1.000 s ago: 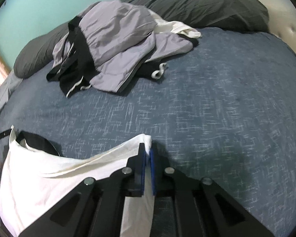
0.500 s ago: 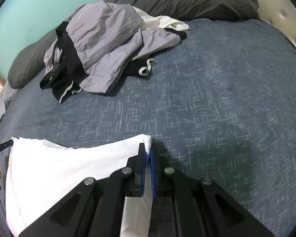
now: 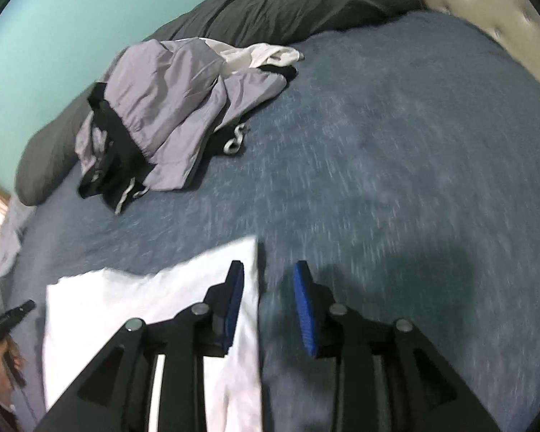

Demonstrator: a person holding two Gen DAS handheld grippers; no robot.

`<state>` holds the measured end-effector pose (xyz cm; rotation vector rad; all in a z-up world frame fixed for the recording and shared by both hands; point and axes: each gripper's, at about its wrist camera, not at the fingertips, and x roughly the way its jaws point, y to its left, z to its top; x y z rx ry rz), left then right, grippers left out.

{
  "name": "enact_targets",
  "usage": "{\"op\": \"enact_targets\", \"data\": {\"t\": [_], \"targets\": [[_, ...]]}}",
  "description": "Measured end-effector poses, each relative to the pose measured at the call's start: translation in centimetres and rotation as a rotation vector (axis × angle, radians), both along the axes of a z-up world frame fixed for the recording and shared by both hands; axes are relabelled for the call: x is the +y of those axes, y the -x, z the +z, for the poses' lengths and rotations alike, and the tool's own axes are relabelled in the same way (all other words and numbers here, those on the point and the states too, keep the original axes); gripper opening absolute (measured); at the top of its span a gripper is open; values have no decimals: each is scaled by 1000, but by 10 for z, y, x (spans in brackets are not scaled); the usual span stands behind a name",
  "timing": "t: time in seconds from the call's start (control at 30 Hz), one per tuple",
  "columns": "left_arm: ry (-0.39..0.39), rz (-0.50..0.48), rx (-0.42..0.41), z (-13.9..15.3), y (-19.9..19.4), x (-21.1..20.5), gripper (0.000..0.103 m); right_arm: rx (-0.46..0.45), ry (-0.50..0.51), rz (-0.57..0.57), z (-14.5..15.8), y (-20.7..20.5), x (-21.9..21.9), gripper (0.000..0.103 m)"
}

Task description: Fold clothes

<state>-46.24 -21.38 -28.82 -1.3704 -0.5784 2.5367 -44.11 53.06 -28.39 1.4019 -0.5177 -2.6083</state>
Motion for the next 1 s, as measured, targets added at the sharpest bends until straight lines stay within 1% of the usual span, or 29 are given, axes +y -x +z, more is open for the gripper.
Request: {"op": "enact_targets", "data": {"t": [0.03,0.07,0.1,0.17,0.2,0.23,0.33,0.4,0.57,0.7,0.77,0.83,0.93,0.97,1.0], "targets": [[-11,-3,-7,0,-11,0,34,-12,34,-1,0,-9,3,33],[-18,-12,-19,-1,-24,1,35,-25,85,2,-2,-24,6,38],[-23,-21,-31,-2,-40,3,37,-33,101,6,-2,-36,6,46],[-28,-30,-52,-5,-63,4,40,-49,130,13,-2,-60,5,50],[-30,-34,-59,-6,-77,5,43,-60,143,26,-3,-73,5,50],[-31,-39,-66,-7,-89,5,43,-72,151,35,-4,-87,5,50],[-29,-53,-93,-11,-123,7,44,-92,134,56,-2,-129,5,50],[-25,-73,-114,-14,-142,12,44,-106,122,71,0,-157,5,51],[-21,-107,-140,-21,-177,22,44,-159,148,93,-9,-207,5,51],[-24,-113,-162,-27,-198,22,44,-203,161,102,-19,-239,6,51],[-25,-116,-166,-29,-205,21,44,-193,167,116,-18,-253,7,51],[-23,-120,-170,-31,-212,21,44,-176,199,111,-17,-263,10,51],[-30,-121,-172,-31,-218,21,44,-172,227,102,-19,-272,12,51],[-33,-121,-172,-31,-220,21,44,-170,223,102,-19,-274,13,50],[-33,-121,-171,-31,-221,22,44,-169,219,102,-19,-276,14,48]]}}
